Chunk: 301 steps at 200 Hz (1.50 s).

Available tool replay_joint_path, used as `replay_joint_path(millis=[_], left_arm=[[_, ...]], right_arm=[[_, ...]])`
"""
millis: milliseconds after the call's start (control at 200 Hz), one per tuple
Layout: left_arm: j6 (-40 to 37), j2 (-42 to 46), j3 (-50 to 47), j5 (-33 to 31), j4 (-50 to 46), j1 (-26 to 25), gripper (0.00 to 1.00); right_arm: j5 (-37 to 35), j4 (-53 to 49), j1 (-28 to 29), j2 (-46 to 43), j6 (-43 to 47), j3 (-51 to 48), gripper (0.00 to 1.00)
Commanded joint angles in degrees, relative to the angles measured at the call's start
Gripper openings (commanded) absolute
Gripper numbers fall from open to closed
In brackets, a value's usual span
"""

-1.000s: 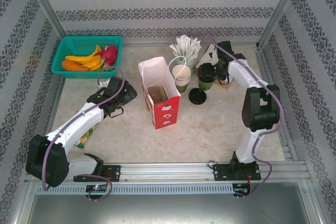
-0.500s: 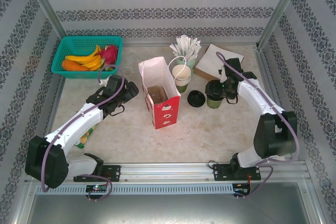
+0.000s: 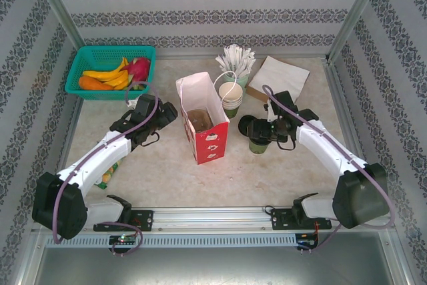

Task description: Pack the takeout coffee

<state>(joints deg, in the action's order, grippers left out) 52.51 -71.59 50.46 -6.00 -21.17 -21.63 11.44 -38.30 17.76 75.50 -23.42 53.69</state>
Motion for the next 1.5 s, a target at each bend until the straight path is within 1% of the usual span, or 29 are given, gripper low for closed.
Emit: replay_joint_path(millis=[0, 190, 280, 425, 884, 999, 1114, 1129, 1139, 1224, 1364, 1499], left_arm=[[-0.9, -0.6, -0.4, 0.9, 2.4, 0.8, 0.99], [-1.0, -1.2, -0.1, 1.4, 2.5, 0.7, 0.99], [-1.1, -1.5, -0.1, 1.6, 2.6, 0.7, 0.99], [-1.0, -1.7, 0.0, 1.7, 2.7, 0.7, 0.99], [-0.6, -2.0, -0.2, 3.0, 3.2, 0.7, 0.99], [-3.0, -2.0, 0.2, 4.4, 4.0, 0.7, 0.99], [-7.4, -1.9, 2.4, 5.1, 2.6, 0.9, 0.99], [-8.0, -2.0, 2.8, 5.2, 2.4, 0.9, 0.99], [-8.4, -1.9, 3.0, 5.2, 2.2, 0.9, 0.99], [-10.8, -2.0, 4.7, 5.4, 1.0, 1.3, 0.99], [-10.4, -0.9, 4.8, 5.5, 1.5, 2.3, 0.99], [-8.6, 0.6, 3.7, 5.8, 2.5, 3.3, 0.99]], right_arm=[[1.1, 3.1, 1.5, -0.5, -2.9, -1.4, 0.80], [0.8, 3.6, 3.7, 0.7, -2.3, -0.9, 0.81], [0.9, 3.9, 3.8, 0.7, -2.1, -1.0, 0.81], [3.3, 5.1, 4.0, 0.7, -1.5, -1.6, 0.83], [3.4, 6.9, 4.6, -0.7, 1.7, -3.9, 0.88], [2.6, 6.5, 4.6, -1.1, 2.0, -3.9, 0.90], [2.4, 5.4, 4.6, -1.2, 2.2, -3.0, 0.93], [2.3, 5.3, 4.6, -1.2, 2.1, -2.8, 0.97], [2.4, 5.2, 4.6, -1.2, 2.1, -2.7, 0.98], [1.6, 4.3, 4.6, -1.4, 2.1, -2.1, 0.98], [1.4, 3.3, 4.6, -1.5, 0.8, -1.0, 0.98], [0.4, -0.5, 5.0, -0.1, -1.6, 2.2, 0.98]])
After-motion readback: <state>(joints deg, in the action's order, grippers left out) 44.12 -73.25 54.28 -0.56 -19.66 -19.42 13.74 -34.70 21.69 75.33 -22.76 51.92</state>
